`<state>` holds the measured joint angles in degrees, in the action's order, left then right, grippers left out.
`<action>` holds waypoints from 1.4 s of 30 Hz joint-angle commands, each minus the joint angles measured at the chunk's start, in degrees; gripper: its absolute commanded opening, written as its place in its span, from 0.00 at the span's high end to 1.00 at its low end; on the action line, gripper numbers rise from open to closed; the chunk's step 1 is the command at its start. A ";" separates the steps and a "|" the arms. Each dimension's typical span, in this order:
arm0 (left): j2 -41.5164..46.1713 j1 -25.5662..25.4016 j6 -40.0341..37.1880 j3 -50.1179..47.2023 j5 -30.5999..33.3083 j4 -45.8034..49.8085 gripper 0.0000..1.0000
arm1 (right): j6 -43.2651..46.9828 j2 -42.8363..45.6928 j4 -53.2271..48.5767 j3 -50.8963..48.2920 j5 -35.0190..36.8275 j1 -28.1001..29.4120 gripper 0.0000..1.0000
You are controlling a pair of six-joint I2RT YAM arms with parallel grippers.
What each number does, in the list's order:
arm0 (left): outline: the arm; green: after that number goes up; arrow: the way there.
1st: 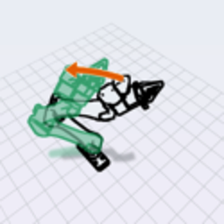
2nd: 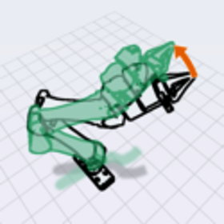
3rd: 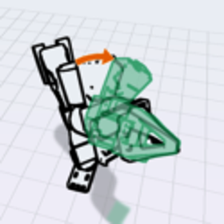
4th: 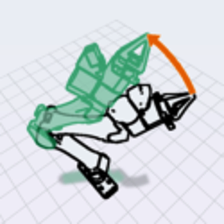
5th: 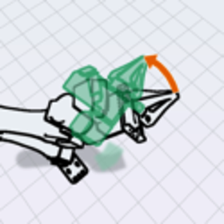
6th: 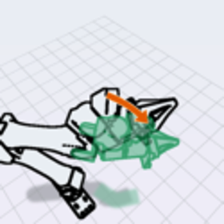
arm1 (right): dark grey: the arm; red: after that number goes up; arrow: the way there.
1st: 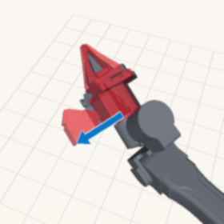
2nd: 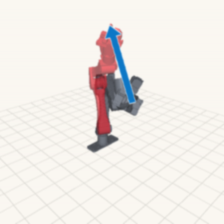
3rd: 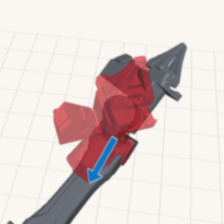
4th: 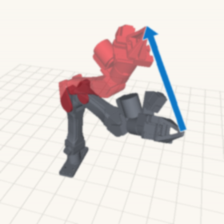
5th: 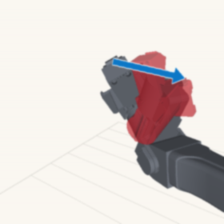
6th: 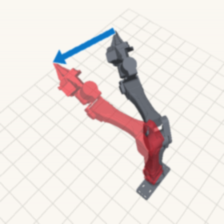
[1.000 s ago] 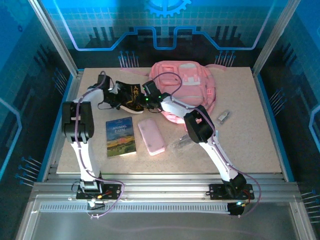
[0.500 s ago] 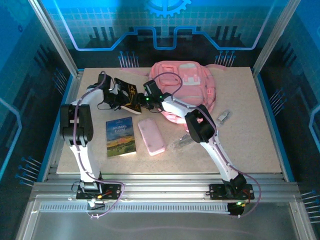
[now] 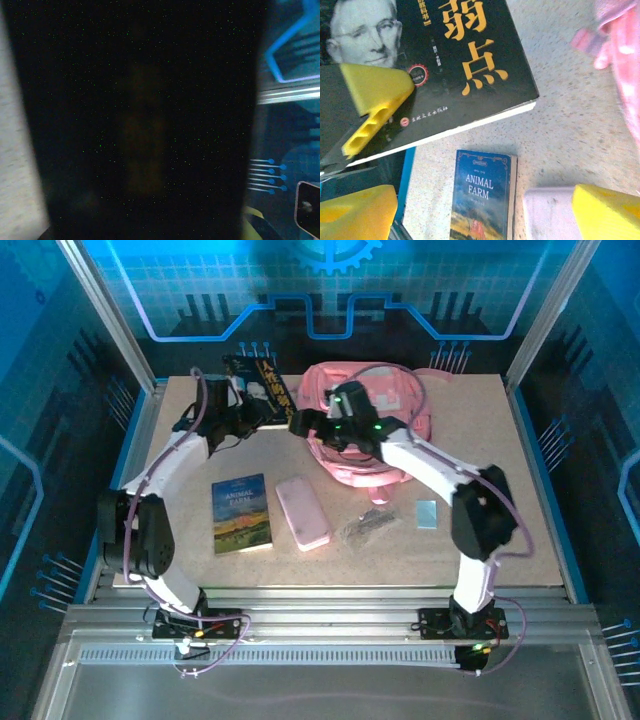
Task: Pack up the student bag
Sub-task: Pass the book.
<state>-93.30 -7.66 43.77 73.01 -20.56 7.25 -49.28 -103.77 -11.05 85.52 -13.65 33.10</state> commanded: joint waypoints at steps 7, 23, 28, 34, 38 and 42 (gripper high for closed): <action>2.45 -15.08 10.96 -6.47 15.66 -25.12 1.00 | -6.18 24.99 6.25 -24.62 3.86 -6.11 0.00; 0.48 -30.23 21.29 -11.59 27.32 -41.33 1.00 | -24.33 34.92 45.59 -49.63 9.64 -8.20 0.01; 0.75 -30.80 23.69 -13.26 27.02 -42.75 1.00 | -25.44 33.61 49.87 -49.88 10.17 -9.63 0.04; -0.11 -31.26 25.35 -13.42 25.04 -45.38 1.00 | -32.41 26.08 58.55 -48.58 8.20 -9.73 0.14; 0.00 -31.45 25.64 -14.88 25.86 -49.18 1.00 | -33.59 23.14 58.55 -47.93 8.23 -8.55 0.12; 0.33 -31.54 25.86 -15.18 25.55 -49.48 1.00 | -33.52 21.71 62.05 -48.53 9.31 -8.24 0.13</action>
<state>-94.52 -38.70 69.58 57.91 4.73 -34.44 -81.73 -81.43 44.66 36.10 -6.00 24.36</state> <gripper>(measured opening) 0.169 0.878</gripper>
